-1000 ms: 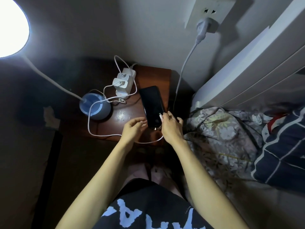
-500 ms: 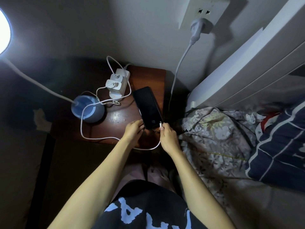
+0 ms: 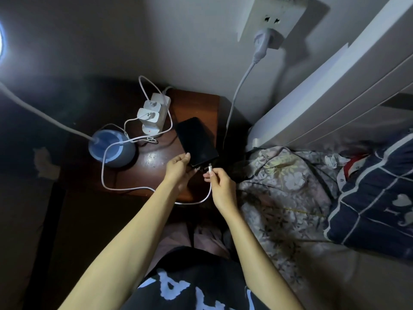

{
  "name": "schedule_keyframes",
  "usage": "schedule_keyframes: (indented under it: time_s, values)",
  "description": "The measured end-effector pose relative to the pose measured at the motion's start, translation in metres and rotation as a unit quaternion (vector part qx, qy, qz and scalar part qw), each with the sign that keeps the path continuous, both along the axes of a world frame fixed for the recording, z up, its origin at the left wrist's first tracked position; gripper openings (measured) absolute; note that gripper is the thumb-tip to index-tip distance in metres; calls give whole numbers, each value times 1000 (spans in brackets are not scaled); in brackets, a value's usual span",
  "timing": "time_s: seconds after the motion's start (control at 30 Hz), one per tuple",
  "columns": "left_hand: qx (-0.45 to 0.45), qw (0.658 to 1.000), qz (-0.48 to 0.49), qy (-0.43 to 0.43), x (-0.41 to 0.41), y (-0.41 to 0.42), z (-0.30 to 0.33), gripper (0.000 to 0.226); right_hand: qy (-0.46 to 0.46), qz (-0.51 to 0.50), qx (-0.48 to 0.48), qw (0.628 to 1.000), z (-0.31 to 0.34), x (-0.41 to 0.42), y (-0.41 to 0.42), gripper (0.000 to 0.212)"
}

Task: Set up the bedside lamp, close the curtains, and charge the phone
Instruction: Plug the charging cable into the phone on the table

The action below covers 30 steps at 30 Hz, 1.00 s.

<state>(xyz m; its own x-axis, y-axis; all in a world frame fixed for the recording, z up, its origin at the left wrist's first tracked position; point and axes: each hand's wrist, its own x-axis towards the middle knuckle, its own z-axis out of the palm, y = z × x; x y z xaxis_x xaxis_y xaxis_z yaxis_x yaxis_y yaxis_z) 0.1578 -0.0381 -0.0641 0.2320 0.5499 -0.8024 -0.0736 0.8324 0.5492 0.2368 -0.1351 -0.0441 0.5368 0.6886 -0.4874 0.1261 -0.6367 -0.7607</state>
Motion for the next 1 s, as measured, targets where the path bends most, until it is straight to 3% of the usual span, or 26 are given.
schedule_keyframes:
  time_s: [0.1, 0.3, 0.7, 1.0]
  values:
    - [-20, 998, 20, -58, -5, 6, 0, 18, 70, -55, 19, 996, 4, -1, 3, 16]
    - [-47, 991, 73, -98, -6, 8, 10, 18, 69, -62, 50, 994, 14, -1, 12, 13]
    - [-55, 989, 92, -101, -10, 9, 21, 42, 23, -61, 43, 997, 26, -7, 20, 10]
    - [-60, 988, 101, -105, -8, 8, 29, 41, 36, -81, 29, 996, 27, -7, 21, 15]
